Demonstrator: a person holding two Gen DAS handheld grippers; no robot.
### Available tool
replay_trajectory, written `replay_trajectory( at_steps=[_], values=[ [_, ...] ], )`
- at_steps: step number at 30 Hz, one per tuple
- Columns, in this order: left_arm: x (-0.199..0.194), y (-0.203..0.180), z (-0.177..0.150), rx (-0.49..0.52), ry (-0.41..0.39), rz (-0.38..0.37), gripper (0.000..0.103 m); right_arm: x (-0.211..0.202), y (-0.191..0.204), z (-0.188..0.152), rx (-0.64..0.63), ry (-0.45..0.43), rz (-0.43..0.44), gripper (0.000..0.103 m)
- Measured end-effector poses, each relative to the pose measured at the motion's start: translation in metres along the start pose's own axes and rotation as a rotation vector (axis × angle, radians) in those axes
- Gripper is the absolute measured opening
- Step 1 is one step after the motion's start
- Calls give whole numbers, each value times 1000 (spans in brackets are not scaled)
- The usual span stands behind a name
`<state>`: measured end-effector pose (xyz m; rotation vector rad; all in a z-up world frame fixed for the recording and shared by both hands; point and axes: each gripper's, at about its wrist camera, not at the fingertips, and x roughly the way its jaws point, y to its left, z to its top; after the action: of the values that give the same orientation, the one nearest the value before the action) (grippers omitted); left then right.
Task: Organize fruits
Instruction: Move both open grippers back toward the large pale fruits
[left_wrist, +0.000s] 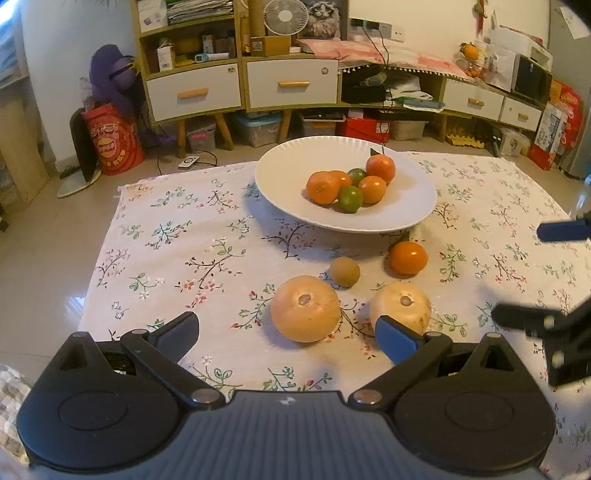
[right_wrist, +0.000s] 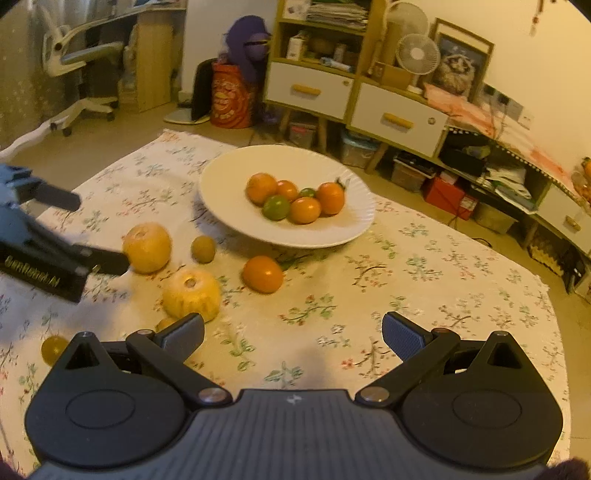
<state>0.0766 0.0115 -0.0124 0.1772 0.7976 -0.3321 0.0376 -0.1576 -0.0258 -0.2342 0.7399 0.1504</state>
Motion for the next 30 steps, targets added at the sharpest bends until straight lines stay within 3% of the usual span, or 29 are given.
replay_trajectory(
  at_steps=[8, 21, 30],
  values=[
    [17, 12, -10, -29, -34, -1, 88, 0, 13, -9, 0, -81, 83, 103],
    [38, 23, -19, -82, -12, -50, 87, 20, 23, -9, 57, -62, 153, 103],
    [46, 19, -15, -89, -24, -111, 65, 35, 25, -7, 123, -40, 199, 101]
  ],
)
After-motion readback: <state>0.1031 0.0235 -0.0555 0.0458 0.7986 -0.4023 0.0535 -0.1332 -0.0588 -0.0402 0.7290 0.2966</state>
